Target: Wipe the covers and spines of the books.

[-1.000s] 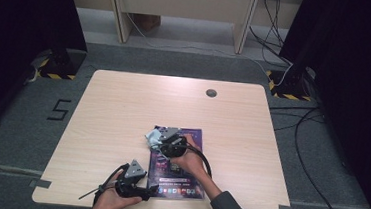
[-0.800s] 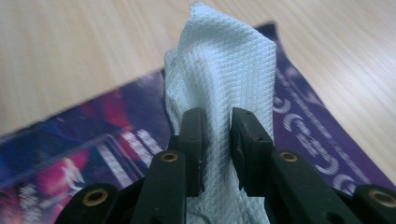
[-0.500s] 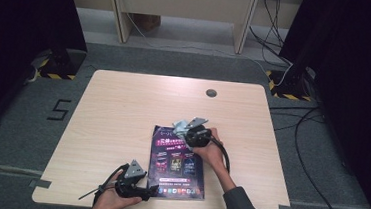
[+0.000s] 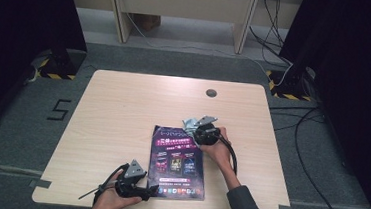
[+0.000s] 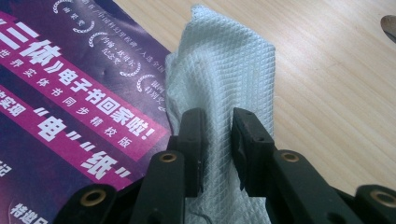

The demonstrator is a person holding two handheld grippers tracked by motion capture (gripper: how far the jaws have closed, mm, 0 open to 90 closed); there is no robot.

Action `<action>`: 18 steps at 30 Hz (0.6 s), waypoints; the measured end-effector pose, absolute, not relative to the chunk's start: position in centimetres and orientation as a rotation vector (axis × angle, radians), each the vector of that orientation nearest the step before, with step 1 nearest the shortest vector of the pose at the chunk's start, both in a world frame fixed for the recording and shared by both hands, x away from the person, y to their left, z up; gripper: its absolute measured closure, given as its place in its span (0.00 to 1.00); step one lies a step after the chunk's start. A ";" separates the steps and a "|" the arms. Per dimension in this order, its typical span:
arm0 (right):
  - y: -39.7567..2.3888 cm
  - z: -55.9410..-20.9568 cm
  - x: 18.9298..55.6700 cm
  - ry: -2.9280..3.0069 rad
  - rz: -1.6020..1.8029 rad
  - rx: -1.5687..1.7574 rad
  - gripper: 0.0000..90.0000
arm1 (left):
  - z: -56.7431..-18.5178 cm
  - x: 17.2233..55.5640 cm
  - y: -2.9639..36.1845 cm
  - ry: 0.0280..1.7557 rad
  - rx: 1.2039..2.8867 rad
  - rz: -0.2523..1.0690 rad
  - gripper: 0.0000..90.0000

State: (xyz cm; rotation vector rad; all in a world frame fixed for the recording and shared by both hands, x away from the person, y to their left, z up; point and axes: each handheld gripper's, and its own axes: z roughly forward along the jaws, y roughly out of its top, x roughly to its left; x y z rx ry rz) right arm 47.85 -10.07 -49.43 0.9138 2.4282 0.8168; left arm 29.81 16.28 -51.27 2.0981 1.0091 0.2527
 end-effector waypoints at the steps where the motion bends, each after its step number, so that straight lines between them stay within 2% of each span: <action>1: -9.9 -49.4 47.8 2.424 0.808 0.914 0.83 | -51.3 29.8 16.2 1.008 2.101 0.259 0.34; 6: -8.6 -49.5 47.2 2.470 0.870 0.889 0.81 | -51.3 29.8 16.3 1.007 2.102 0.256 0.34; 14: -4.2 -49.7 44.7 2.540 0.902 0.712 0.83 | -51.2 29.8 16.2 1.008 2.099 0.260 0.34; 18: -3.6 -49.6 44.4 2.545 0.880 0.671 0.83 | -51.2 29.6 16.2 0.998 2.100 0.273 0.35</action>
